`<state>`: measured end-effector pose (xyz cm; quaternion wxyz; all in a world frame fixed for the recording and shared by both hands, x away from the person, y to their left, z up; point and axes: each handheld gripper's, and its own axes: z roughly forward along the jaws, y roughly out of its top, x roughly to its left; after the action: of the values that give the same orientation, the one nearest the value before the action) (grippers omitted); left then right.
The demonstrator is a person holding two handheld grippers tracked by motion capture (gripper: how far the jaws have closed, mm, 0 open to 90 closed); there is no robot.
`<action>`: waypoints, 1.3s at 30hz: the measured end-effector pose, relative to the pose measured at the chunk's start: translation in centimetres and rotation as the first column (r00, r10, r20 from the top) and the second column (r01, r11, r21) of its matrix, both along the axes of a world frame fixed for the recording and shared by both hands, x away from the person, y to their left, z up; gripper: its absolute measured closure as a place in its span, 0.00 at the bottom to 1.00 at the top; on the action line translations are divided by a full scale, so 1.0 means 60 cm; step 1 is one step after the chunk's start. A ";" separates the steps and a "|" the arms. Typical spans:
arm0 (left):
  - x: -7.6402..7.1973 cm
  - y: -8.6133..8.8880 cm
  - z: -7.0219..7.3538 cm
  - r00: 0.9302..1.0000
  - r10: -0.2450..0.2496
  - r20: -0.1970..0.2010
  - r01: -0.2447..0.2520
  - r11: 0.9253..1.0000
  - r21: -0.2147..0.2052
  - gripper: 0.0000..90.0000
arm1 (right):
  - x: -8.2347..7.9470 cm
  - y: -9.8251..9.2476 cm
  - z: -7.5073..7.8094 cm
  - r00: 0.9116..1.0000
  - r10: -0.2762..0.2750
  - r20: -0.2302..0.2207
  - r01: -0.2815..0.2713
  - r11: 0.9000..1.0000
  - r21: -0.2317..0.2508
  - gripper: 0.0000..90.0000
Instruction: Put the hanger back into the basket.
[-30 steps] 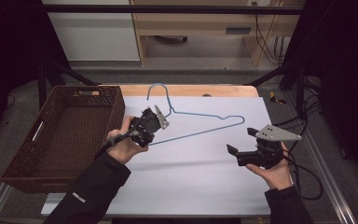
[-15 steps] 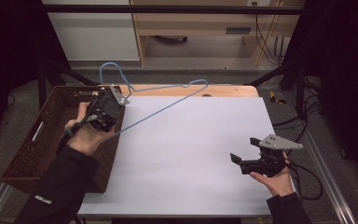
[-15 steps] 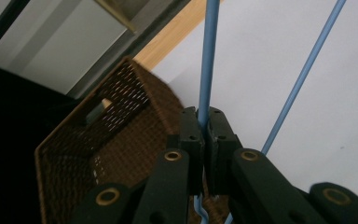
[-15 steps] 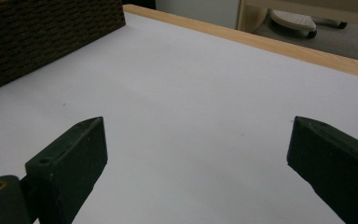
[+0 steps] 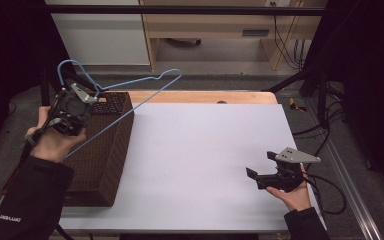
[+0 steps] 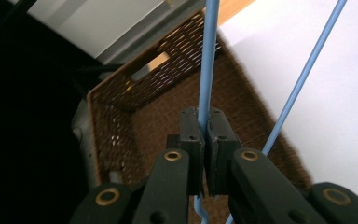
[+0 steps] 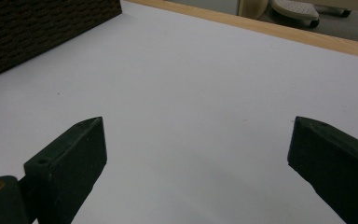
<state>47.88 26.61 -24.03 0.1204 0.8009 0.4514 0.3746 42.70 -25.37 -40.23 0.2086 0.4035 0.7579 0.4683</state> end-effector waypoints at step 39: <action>0.036 0.169 -0.145 0.953 0.279 -0.120 -0.267 0.958 0.104 0.97 | -0.001 0.003 -0.005 1.000 0.003 0.010 -0.003 1.000 -0.001 0.05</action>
<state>50.03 36.77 -32.73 0.0024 0.7584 0.5482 0.3525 42.62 -25.21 -40.51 0.2117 0.3999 0.7578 0.4701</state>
